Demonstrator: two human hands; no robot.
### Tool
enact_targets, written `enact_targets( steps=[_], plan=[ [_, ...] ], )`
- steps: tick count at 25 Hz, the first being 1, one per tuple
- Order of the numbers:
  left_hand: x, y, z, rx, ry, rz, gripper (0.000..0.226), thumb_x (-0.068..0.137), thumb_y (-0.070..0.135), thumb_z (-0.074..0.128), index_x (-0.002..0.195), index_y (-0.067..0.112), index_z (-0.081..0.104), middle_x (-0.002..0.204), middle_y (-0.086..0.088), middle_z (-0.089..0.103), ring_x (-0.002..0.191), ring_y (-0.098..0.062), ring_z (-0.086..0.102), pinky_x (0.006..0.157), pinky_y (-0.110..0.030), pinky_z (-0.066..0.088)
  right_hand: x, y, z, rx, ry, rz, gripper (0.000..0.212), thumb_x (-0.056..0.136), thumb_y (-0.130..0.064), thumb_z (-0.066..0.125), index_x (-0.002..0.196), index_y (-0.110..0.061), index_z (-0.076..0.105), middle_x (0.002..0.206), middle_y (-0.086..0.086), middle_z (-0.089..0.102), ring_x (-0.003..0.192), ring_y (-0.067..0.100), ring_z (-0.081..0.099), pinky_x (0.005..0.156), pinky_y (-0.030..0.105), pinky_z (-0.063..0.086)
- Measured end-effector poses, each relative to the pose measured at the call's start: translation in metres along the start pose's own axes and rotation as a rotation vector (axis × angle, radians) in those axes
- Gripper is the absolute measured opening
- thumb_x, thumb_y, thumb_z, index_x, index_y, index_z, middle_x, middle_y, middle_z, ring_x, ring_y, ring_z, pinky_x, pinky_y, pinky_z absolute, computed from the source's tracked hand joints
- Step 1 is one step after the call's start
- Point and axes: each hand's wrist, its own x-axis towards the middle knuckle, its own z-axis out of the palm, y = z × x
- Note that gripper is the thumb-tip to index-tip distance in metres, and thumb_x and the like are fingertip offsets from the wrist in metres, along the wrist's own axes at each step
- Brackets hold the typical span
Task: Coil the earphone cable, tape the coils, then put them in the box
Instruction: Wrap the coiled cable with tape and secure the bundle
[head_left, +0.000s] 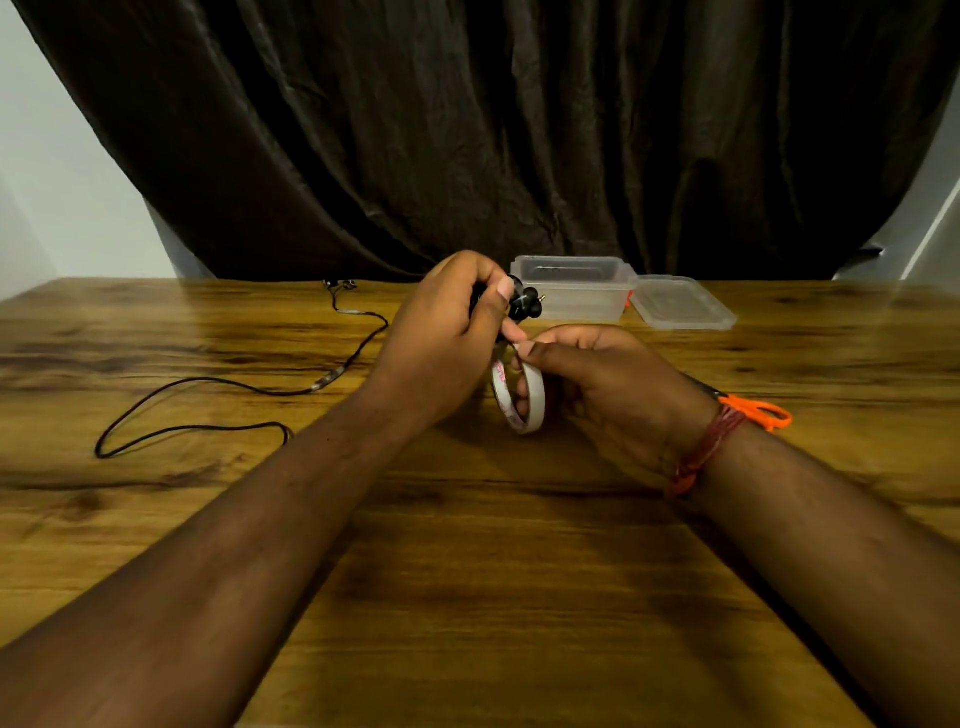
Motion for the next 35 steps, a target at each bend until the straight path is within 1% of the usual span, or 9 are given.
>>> enact_targets(
  steps=[3,8,10,13,15,18,26,32,35],
  plan=[
    [0.000,-0.001,0.001,-0.012,-0.008,-0.016,0.015,0.102,0.024,0.044,0.097,0.015,0.054,0.077,0.005,0.069,0.079,0.002,0.063,0.075,-0.032,0.047,-0.002,-0.003,0.000,0.011,0.007,0.025,0.019,0.091,-0.006,0.057,0.098,0.010,0.063,0.078,0.016,0.065,0.074,0.024,0.063,0.068,0.035,0.053],
    [-0.002,0.000,0.002,-0.003,-0.003,-0.009,0.013,0.102,0.025,0.045,0.094,0.019,0.053,0.075,0.007,0.069,0.077,0.002,0.056,0.071,-0.027,0.038,0.003,0.001,-0.002,-0.100,0.078,0.011,0.015,0.092,-0.013,0.055,0.084,-0.004,0.064,0.067,0.010,0.059,0.059,0.022,0.057,0.063,0.038,0.044],
    [-0.004,-0.001,0.005,-0.026,-0.009,-0.026,0.011,0.102,0.024,0.045,0.094,0.022,0.052,0.075,0.007,0.071,0.080,0.001,0.058,0.073,-0.027,0.039,0.004,0.001,-0.006,-0.347,0.158,-0.060,0.018,0.091,-0.018,0.057,0.079,-0.005,0.062,0.066,0.005,0.060,0.059,0.020,0.057,0.062,0.037,0.045],
    [-0.006,-0.001,0.008,0.016,-0.031,-0.048,0.011,0.102,0.026,0.043,0.095,0.026,0.051,0.076,0.009,0.070,0.088,-0.001,0.057,0.076,-0.025,0.038,0.003,-0.004,-0.022,-0.980,0.296,-0.212,0.018,0.083,-0.030,0.062,0.072,-0.016,0.059,0.068,-0.007,0.061,0.070,0.017,0.061,0.065,0.033,0.050],
    [-0.006,-0.002,0.007,0.029,-0.046,-0.066,0.012,0.102,0.028,0.042,0.096,0.026,0.052,0.077,0.010,0.070,0.091,-0.002,0.057,0.079,-0.027,0.040,0.001,-0.009,-0.035,-1.313,0.300,-0.130,0.022,0.081,-0.040,0.062,0.071,-0.022,0.055,0.075,-0.005,0.061,0.079,0.020,0.059,0.068,0.032,0.048],
    [-0.005,-0.005,0.006,0.018,-0.049,-0.081,0.012,0.102,0.028,0.042,0.097,0.024,0.053,0.077,0.010,0.070,0.092,-0.004,0.057,0.081,-0.030,0.041,-0.001,-0.014,-0.048,-1.535,0.228,0.099,0.030,0.081,-0.048,0.062,0.067,-0.025,0.048,0.087,0.001,0.059,0.088,0.025,0.059,0.077,0.035,0.051],
    [-0.006,-0.004,0.008,0.045,-0.083,-0.094,0.015,0.102,0.029,0.042,0.099,0.022,0.054,0.081,0.008,0.070,0.086,0.005,0.058,0.081,-0.030,0.044,-0.001,-0.011,-0.053,-1.561,0.122,0.193,0.023,0.083,-0.040,0.067,0.075,-0.024,0.053,0.095,0.006,0.061,0.087,0.025,0.057,0.074,0.030,0.047],
    [-0.005,-0.004,0.008,0.070,-0.076,-0.090,0.015,0.102,0.030,0.042,0.097,0.022,0.054,0.079,0.009,0.070,0.088,0.003,0.058,0.082,-0.033,0.044,-0.001,-0.009,-0.056,-1.572,0.096,0.185,0.032,0.084,-0.045,0.068,0.068,-0.023,0.051,0.081,0.003,0.055,0.083,0.024,0.055,0.071,0.029,0.044],
    [-0.005,-0.005,0.009,0.067,-0.078,-0.084,0.015,0.102,0.029,0.042,0.097,0.021,0.054,0.078,0.008,0.070,0.087,0.003,0.059,0.083,-0.036,0.045,-0.002,-0.010,-0.058,-1.553,0.087,0.185,0.031,0.084,-0.048,0.068,0.069,-0.022,0.059,0.075,0.000,0.057,0.080,0.021,0.057,0.072,0.031,0.047]
  ],
)
